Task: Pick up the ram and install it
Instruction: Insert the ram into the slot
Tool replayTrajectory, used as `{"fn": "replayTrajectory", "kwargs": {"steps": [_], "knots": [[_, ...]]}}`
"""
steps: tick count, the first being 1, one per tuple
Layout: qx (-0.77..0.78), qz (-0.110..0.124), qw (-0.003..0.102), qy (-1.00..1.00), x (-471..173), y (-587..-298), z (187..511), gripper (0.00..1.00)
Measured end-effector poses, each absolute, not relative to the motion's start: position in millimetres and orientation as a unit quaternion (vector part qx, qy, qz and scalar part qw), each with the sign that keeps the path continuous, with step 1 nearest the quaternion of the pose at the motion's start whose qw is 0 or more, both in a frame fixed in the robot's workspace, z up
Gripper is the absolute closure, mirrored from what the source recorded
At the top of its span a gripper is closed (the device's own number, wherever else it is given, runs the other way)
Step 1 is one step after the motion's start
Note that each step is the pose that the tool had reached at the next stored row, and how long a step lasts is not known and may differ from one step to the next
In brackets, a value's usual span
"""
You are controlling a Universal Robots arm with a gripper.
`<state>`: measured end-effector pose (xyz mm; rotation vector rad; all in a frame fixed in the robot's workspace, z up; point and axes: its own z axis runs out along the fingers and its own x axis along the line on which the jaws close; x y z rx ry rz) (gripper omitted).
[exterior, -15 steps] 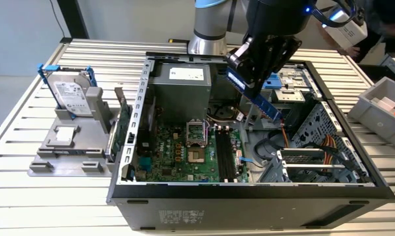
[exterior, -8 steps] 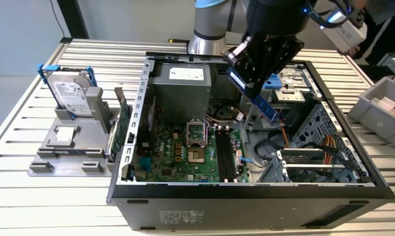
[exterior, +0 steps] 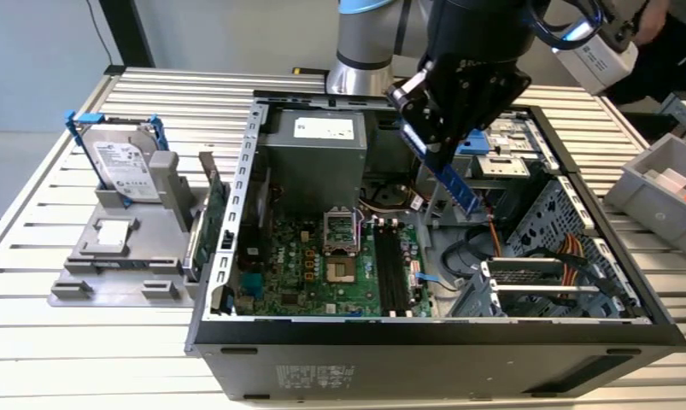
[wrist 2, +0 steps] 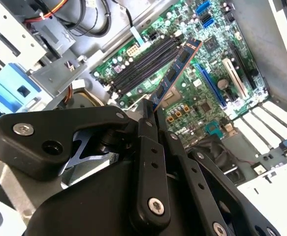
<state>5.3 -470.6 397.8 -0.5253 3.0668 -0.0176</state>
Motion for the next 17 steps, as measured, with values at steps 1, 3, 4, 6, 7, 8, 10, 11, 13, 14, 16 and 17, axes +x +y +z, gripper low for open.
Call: {"fn": "replayTrajectory", "kwargs": {"steps": [1, 3, 4, 6, 7, 8, 10, 11, 13, 14, 16, 17], "knots": [[-0.164, -0.006, 0.015, 0.986, 5.3, -470.6, 397.8, 1.0], [-0.155, -0.006, 0.015, 0.988, 5.3, -470.6, 397.8, 1.0], [-0.15, -0.006, 0.015, 0.989, 5.3, -470.6, 397.8, 1.0], [-0.141, -0.006, 0.015, 0.99, 5.3, -470.6, 397.8, 1.0], [-0.135, -0.006, 0.015, 0.991, 5.3, -470.6, 397.8, 1.0], [-0.131, -0.006, 0.015, 0.991, 5.3, -470.6, 397.8, 1.0], [-0.121, -0.006, 0.015, 0.992, 5.3, -470.6, 397.8, 1.0], [-0.117, -0.006, 0.015, 0.993, 5.3, -470.6, 397.8, 1.0], [-0.107, -0.007, 0.015, 0.994, 5.3, -470.6, 397.8, 1.0], [-0.103, -0.007, 0.015, 0.995, 5.3, -470.6, 397.8, 1.0], [-0.093, -0.007, 0.015, 0.996, 5.3, -470.6, 397.8, 1.0], [-0.088, -0.007, 0.015, 0.996, 5.3, -470.6, 397.8, 1.0]]}}
